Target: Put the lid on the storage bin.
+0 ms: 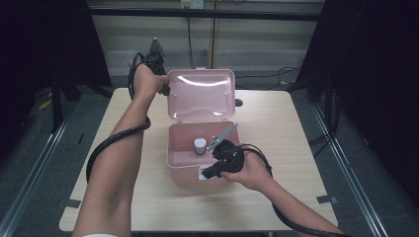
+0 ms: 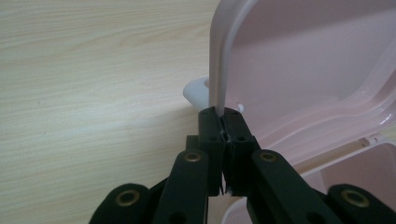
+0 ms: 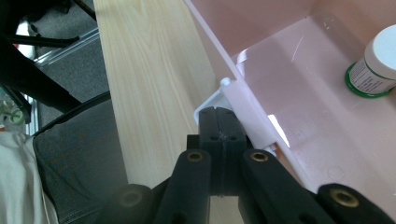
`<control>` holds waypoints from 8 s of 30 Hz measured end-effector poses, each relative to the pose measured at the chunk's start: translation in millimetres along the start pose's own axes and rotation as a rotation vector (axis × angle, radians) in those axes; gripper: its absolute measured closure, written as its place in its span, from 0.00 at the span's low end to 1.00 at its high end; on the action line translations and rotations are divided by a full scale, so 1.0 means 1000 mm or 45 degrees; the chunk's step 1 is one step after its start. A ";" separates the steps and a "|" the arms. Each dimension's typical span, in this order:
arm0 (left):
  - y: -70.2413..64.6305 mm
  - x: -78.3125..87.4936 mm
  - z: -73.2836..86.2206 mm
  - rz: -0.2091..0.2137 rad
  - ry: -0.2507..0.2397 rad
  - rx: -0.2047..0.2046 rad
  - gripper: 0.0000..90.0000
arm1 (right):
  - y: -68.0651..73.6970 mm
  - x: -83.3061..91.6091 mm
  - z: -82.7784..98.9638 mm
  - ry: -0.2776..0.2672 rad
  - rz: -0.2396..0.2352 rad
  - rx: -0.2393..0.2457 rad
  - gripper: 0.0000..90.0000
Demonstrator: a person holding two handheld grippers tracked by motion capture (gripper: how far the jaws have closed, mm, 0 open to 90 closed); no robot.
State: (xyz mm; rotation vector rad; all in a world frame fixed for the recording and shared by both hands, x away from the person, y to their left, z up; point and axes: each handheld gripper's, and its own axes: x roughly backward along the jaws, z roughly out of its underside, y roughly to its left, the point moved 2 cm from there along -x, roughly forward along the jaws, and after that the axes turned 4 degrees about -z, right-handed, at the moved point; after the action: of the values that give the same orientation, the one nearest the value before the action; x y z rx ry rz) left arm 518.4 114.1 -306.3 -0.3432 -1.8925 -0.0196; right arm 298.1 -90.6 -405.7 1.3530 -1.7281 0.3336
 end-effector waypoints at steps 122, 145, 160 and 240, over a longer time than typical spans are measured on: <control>-0.017 0.046 0.047 -0.002 -0.026 -0.138 1.00 | -0.008 -0.009 -0.018 0.010 0.062 -0.066 1.00; -0.013 0.026 0.016 -0.002 -0.051 -0.089 0.96 | -0.010 -0.007 -0.018 0.015 0.062 -0.046 1.00; -0.018 0.037 0.043 -0.024 -0.083 -0.110 0.96 | -0.012 -0.007 -0.019 0.021 0.069 -0.072 1.00; -0.002 0.060 0.036 0.117 -0.097 -0.131 1.00 | -0.013 -0.004 -0.019 0.017 0.091 -0.056 1.00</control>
State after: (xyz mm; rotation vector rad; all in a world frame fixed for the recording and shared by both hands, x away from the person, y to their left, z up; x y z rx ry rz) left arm 466.1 132.3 -262.8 -0.5074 -1.9532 -0.0428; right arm 318.4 -79.6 -401.9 1.2568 -1.7657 0.3416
